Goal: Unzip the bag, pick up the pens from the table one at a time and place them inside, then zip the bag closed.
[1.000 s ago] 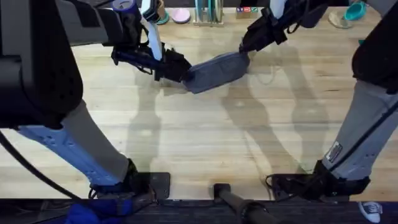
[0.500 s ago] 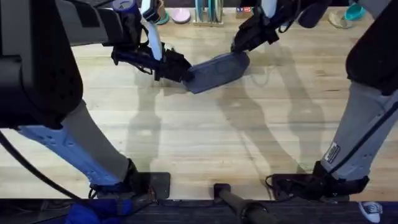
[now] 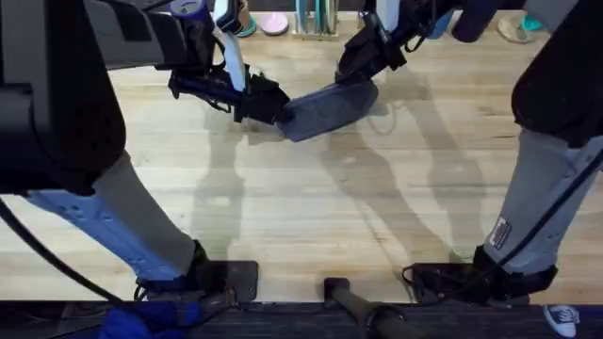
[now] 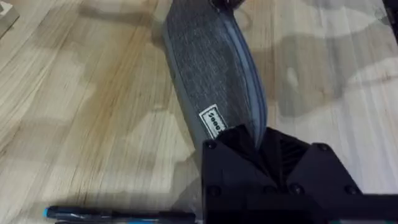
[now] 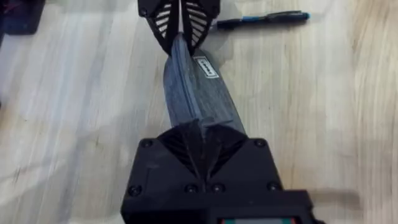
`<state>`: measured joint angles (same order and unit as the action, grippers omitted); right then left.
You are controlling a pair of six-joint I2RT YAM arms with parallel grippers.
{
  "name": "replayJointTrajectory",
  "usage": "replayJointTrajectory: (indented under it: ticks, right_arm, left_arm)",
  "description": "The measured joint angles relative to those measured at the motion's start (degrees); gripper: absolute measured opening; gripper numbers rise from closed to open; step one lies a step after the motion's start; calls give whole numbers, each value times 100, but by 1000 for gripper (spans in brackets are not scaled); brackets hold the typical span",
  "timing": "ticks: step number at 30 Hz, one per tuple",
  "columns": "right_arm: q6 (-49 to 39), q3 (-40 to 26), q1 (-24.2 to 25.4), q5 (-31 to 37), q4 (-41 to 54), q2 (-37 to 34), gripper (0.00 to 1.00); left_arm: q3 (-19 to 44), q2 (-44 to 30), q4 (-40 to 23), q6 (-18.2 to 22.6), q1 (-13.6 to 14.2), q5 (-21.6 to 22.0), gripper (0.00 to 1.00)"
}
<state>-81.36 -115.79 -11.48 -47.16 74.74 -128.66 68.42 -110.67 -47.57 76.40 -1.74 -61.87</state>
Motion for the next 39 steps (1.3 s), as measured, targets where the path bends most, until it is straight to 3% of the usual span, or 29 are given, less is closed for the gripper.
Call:
replayJointTrajectory:
  ticks: [39]
  right_arm:
    - [300,-2,-1181,-4,-520,0,29]
  left_arm:
    - [0,0,2,-2,0,0,42]
